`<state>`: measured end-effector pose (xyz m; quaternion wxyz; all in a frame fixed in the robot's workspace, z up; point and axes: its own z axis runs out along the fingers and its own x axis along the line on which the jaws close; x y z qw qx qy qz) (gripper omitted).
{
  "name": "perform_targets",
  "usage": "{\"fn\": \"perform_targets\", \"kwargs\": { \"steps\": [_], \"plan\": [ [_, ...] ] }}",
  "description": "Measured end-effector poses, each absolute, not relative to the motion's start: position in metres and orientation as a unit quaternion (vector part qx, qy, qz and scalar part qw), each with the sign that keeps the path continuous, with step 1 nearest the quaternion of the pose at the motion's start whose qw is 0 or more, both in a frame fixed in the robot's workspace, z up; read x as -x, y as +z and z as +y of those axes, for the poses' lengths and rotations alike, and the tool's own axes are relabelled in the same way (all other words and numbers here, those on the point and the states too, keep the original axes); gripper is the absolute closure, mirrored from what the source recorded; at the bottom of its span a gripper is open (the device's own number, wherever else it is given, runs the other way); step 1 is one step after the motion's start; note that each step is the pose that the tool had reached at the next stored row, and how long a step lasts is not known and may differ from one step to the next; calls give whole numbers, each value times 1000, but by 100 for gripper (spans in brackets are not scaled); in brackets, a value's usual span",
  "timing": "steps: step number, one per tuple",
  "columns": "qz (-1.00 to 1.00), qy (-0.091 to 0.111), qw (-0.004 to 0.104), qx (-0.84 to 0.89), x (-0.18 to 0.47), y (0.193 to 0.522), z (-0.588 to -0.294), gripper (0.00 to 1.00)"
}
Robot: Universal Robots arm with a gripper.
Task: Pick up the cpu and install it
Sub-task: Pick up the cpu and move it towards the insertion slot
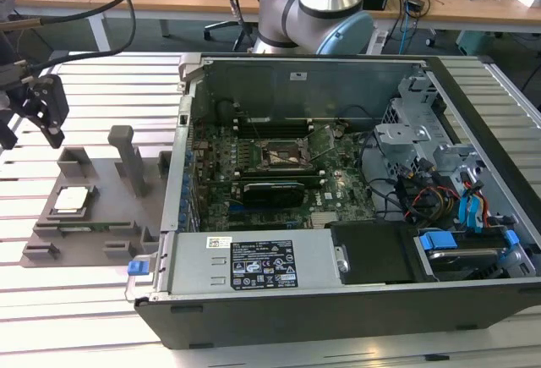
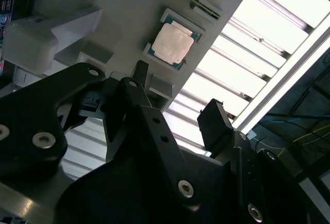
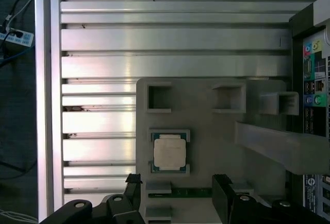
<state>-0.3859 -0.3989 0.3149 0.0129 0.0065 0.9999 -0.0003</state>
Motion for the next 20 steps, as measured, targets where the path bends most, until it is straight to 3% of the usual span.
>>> {"fn": "perform_targets", "kwargs": {
  "steps": [20],
  "plan": [
    [1000,0,13,-7,386,306,-399,34]
  ]
}}
